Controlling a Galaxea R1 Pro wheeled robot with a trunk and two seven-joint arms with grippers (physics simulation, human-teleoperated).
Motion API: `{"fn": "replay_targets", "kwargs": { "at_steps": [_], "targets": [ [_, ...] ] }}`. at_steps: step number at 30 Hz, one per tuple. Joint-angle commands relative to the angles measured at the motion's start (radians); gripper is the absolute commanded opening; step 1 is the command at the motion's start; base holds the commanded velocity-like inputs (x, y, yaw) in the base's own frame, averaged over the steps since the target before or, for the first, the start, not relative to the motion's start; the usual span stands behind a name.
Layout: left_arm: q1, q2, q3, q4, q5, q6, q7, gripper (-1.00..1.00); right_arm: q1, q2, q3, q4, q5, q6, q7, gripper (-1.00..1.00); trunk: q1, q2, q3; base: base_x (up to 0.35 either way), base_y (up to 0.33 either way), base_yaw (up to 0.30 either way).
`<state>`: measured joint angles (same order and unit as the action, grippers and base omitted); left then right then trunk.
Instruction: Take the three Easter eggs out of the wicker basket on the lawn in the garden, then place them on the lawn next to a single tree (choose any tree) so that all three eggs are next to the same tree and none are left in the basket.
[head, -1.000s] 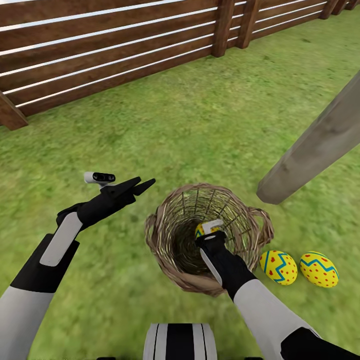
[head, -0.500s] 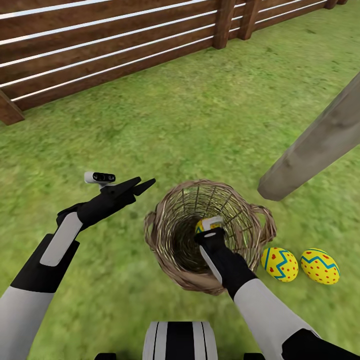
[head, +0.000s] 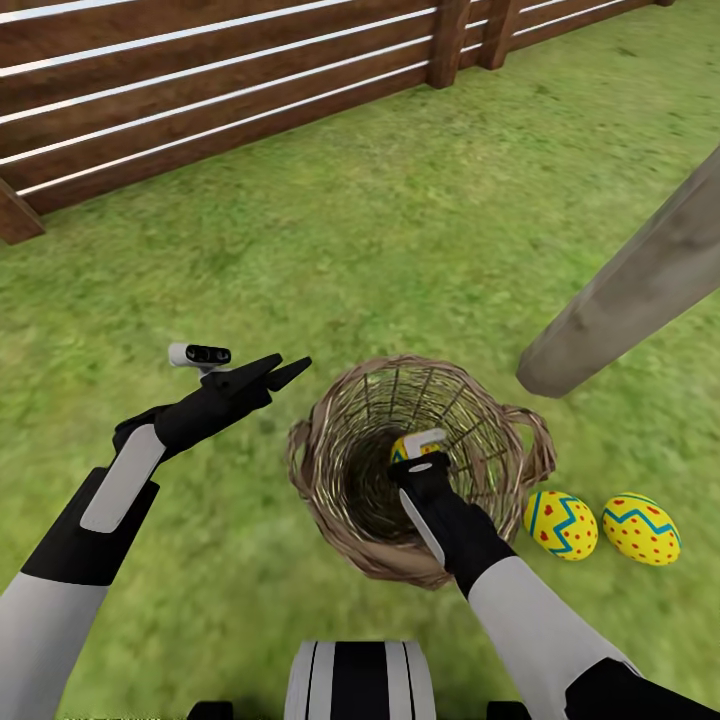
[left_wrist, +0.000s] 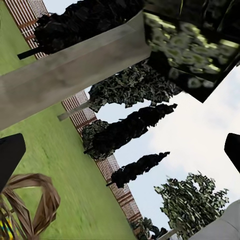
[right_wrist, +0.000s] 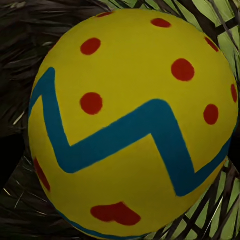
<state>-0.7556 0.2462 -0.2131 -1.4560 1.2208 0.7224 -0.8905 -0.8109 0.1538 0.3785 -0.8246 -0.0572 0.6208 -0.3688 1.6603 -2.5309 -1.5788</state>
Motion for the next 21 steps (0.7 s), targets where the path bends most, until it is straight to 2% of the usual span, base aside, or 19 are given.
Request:
{"fn": "replay_targets", "kwargs": {
  "at_steps": [1, 8, 11, 12, 21],
  "targets": [
    [-0.001, 0.001, -0.002, 0.000, 0.008, 0.006, 0.001, 1.00, -0.001, 0.000, 0.004, -0.001, -0.011, 0.004, -0.007, 1.00, 0.000, -0.001, -0.005, 0.000, 0.000, 0.000],
    [-0.001, 0.001, -0.002, 0.000, 0.008, 0.006, 0.001, 1.00, 0.000, 0.000, 0.004, 0.000, -0.012, 0.004, -0.007, 1.00, 0.003, -0.002, -0.028, 0.000, 0.000, 0.000],
    [-0.001, 0.001, -0.002, 0.000, 0.008, 0.006, 0.001, 1.00, 0.000, 0.001, 0.004, 0.000, -0.013, 0.004, -0.006, 1.00, 0.003, -0.002, -0.028, 0.000, 0.000, 0.000],
    [-0.001, 0.001, -0.002, 0.000, 0.008, 0.006, 0.001, 1.00, 0.000, 0.001, 0.004, 0.000, -0.013, 0.004, -0.006, -1.00, 0.003, -0.002, -0.028, 0.000, 0.000, 0.000],
    [-0.001, 0.001, -0.002, 0.000, 0.008, 0.006, 0.001, 1.00, 0.000, 0.001, 0.004, -0.001, -0.015, 0.004, -0.006, -1.00, 0.003, -0.002, -0.028, 0.000, 0.000, 0.000]
  ]
}}
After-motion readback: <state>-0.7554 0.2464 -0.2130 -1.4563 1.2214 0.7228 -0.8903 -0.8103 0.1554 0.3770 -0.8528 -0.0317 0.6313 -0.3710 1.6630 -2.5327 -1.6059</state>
